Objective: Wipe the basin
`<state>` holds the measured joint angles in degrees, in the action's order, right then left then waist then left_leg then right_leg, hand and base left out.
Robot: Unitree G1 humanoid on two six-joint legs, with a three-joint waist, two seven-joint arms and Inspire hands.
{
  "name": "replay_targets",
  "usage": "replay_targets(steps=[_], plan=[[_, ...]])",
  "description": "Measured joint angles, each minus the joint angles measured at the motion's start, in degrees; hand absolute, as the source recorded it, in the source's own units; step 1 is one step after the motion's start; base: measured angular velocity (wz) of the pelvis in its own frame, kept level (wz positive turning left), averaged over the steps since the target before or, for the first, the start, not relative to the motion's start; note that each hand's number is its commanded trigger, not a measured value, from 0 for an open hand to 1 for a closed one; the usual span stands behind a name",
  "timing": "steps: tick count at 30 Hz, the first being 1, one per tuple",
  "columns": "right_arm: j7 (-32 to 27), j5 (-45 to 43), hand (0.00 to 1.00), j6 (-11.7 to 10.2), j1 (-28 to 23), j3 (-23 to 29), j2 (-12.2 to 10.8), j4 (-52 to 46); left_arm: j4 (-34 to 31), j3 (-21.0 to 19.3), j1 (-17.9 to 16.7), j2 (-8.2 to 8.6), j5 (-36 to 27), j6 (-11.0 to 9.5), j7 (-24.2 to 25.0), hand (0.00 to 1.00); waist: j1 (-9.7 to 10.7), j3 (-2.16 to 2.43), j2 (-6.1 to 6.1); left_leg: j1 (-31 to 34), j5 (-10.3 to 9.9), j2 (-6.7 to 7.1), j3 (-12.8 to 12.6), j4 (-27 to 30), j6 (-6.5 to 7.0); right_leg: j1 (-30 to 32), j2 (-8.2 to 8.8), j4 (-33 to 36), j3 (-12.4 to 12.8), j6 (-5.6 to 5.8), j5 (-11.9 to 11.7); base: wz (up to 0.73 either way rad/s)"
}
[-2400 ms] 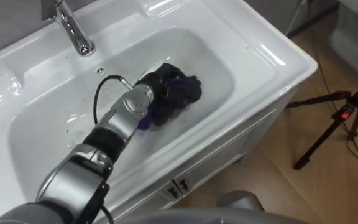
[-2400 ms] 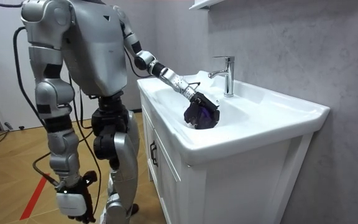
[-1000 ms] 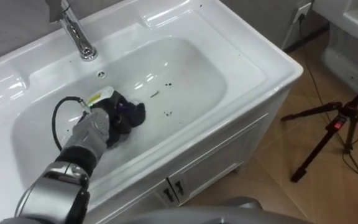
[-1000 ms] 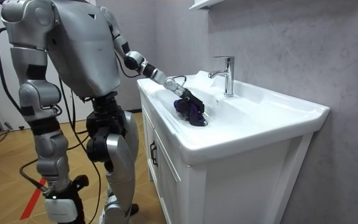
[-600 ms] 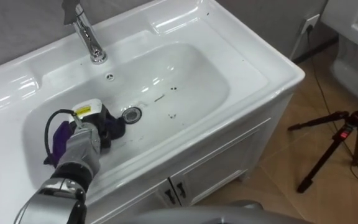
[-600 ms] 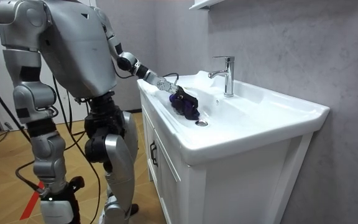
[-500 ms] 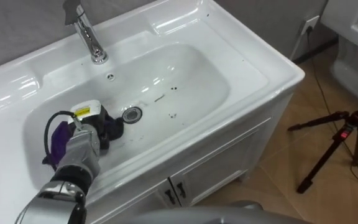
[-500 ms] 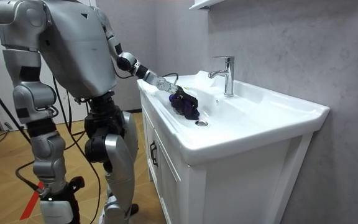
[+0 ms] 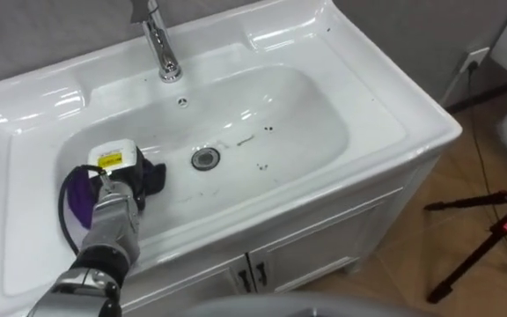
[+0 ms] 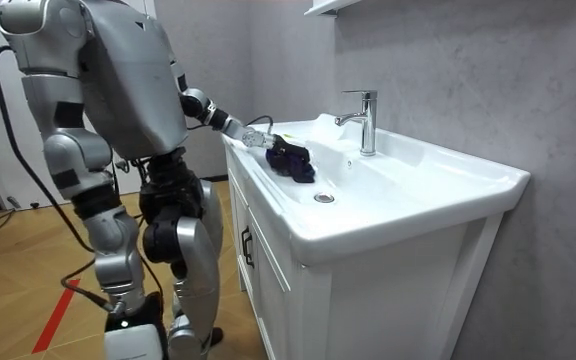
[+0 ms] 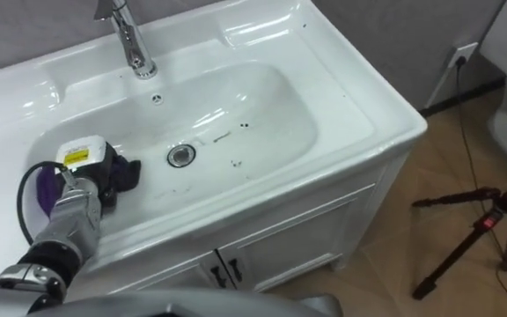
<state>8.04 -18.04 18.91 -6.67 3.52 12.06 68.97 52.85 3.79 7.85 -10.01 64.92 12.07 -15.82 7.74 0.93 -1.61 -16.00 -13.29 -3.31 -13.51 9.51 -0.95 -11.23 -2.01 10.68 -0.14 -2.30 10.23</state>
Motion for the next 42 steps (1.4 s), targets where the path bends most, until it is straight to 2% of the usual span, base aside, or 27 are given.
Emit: replay_targets(steps=[3,6,8,9,12,15,17,20,23,25,27,29,31,33,36,39,41,42], plan=[[0.02,0.07,0.00,-0.06,0.90,0.01,-0.14,0.78,0.18,-0.61,-1.51,0.12,-1.90,0.00,-2.18,1.00,-0.28,0.10,0.47,-1.76,0.02,-0.01,2.01,-0.10,-0.04,-2.05,-0.04,-0.17,-0.21,-0.36,0.47,0.00],[-1.89,5.09,0.00,0.09,1.17,0.02,-0.52,2.52,0.20,-2.92,-2.73,1.03,-2.34,-0.01,-3.83,1.00,-1.18,0.21,1.28,-3.71,0.17,-0.13,2.10,-0.13,-0.29,-3.93,-0.13,0.00,-0.34,-0.84,1.17,0.00],[-2.89,7.56,0.00,0.59,1.10,0.17,-1.05,3.21,0.20,-3.76,-3.50,1.35,-2.35,-0.02,-5.34,1.00,-1.69,0.29,1.89,-4.76,0.24,-0.24,3.35,-0.26,-0.41,-5.02,-0.38,-0.08,-0.43,-1.19,1.42,0.00],[-3.21,9.31,0.00,0.60,1.08,0.71,-1.13,3.62,0.18,-4.44,-3.62,1.32,-2.32,-0.03,-5.20,1.00,-1.83,0.47,2.27,-5.18,0.24,-0.32,3.91,-0.16,-0.42,-5.54,-0.52,-0.09,-0.43,-1.42,1.56,0.00],[-3.88,11.02,0.00,0.28,0.95,1.61,-1.15,3.76,0.18,-6.45,-3.65,1.23,-2.44,-0.03,-5.03,1.00,-1.88,0.53,2.77,-5.69,0.05,-0.86,4.13,0.09,-0.80,-5.98,-0.98,-0.05,-0.30,-1.91,1.78,-0.02],[-4.29,12.30,0.00,-0.77,0.14,1.63,-1.23,3.84,0.19,-7.06,-3.28,0.45,-4.71,-0.09,-5.14,1.00,-1.87,0.55,3.01,-5.18,-0.17,-1.45,4.13,0.29,-1.28,-5.55,-1.54,-0.04,-0.07,-2.50,1.94,0.00],[-4.41,13.41,0.00,-0.91,-0.46,1.77,-1.34,3.56,0.07,-7.08,-2.02,0.23,-5.89,-0.15,-5.17,1.00,-1.86,0.57,2.86,-3.11,-0.64,-1.98,4.13,1.39,-2.07,-3.95,-1.91,0.19,-0.17,-2.69,2.00,0.06],[-5.13,14.78,0.00,-1.77,-0.96,1.83,-1.68,1.69,0.60,-8.20,0.75,-0.35,-11.16,-0.88,-4.74,1.00,-1.84,0.72,2.68,1.74,-0.70,-2.50,4.00,3.28,-2.16,0.19,-2.20,0.35,-0.30,-2.99,0.84,-0.03],[-6.73,16.34,0.00,-3.76,-0.84,1.55,-1.67,-1.87,4.17,-8.19,5.48,-1.48,-19.21,-2.16,-3.63,1.00,-1.90,0.62,1.32,6.89,-0.78,-2.80,3.35,4.60,-2.31,5.66,-2.30,2.22,0.01,-3.06,0.45,-0.09],[-7.84,20.93,0.00,-6.19,-0.03,0.42,-1.71,-3.13,9.39,-8.06,11.23,-1.64,-24.65,-3.14,-2.90,1.00,-1.76,0.08,0.19,10.46,-0.66,-2.92,3.24,5.23,-2.47,9.03,-2.30,2.42,-0.18,-2.86,-0.31,0.06],[-7.90,23.07,0.00,-8.18,0.40,-1.50,-1.99,-4.69,11.71,-7.92,14.32,-1.77,-28.64,-4.26,-2.34,1.00,-1.64,-0.19,-0.49,13.39,-0.46,-3.01,2.68,5.75,-2.41,11.84,-2.20,2.46,-0.25,-2.74,-0.85,-0.02],[-8.26,24.11,0.00,-10.09,1.71,-3.00,-2.22,-4.49,14.23,-7.10,17.27,-2.12,-33.59,-5.58,-2.09,1.00,-1.29,-0.36,-0.68,15.89,-0.03,-2.81,2.67,6.28,-2.15,14.47,-1.91,3.09,-0.46,-2.59,-1.19,0.02],[-8.89,24.67,0.00,-11.71,2.94,-4.83,-2.48,-3.97,16.31,-5.95,20.02,-2.51,-38.84,-7.09,-1.58,1.00,-0.22,-1.04,-0.52,17.79,0.39,-2.73,2.73,6.27,-2.05,15.58,-1.66,2.94,-1.14,-2.57,-1.56,0.12],[-9.53,25.54,0.00,-12.99,3.52,-6.40,-2.41,-3.88,17.65,-4.46,21.80,-2.57,-43.27,-7.94,-0.98,1.00,0.55,-1.30,-0.79,19.24,0.58,-2.73,2.54,6.68,-1.92,16.87,-1.41,2.74,-1.76,-2.44,-1.65,0.20],[-10.65,28.66,0.00,-14.12,5.64,-9.95,-1.88,-2.41,19.87,-1.35,24.89,-2.66,-48.78,-9.08,-0.55,1.00,1.42,-1.80,-1.30,21.43,0.74,-2.72,2.38,7.60,-1.72,18.46,-1.30,3.01,-1.80,-2.27,-2.03,0.10],[-11.09,29.48,0.00,-14.34,8.15,-14.09,-1.28,-2.01,21.36,-0.09,28.05,-2.84,-51.73,-10.14,0.26,1.00,1.61,-2.79,-1.02,23.13,0.91,-2.79,1.11,8.30,-1.46,20.48,-0.95,4.42,-2.03,-2.28,-1.97,0.02],[-11.31,29.47,0.00,-14.71,9.98,-16.16,-1.34,-0.90,21.69,0.99,29.54,-2.80,-53.93,-10.21,0.32,1.00,2.17,-3.10,-0.62,24.13,1.15,-2.78,1.13,8.59,-1.35,21.25,-0.85,4.60,-2.29,-2.23,-2.00,0.17],[-11.59,29.58,0.00,-14.72,11.44,-16.94,-1.68,0.10,21.70,2.29,30.42,-2.61,-55.69,-10.28,0.35,1.00,3.27,-3.23,-0.41,25.03,1.21,-2.81,1.16,9.06,-1.28,21.77,-0.68,4.73,-2.98,-2.23,-2.00,0.26]])
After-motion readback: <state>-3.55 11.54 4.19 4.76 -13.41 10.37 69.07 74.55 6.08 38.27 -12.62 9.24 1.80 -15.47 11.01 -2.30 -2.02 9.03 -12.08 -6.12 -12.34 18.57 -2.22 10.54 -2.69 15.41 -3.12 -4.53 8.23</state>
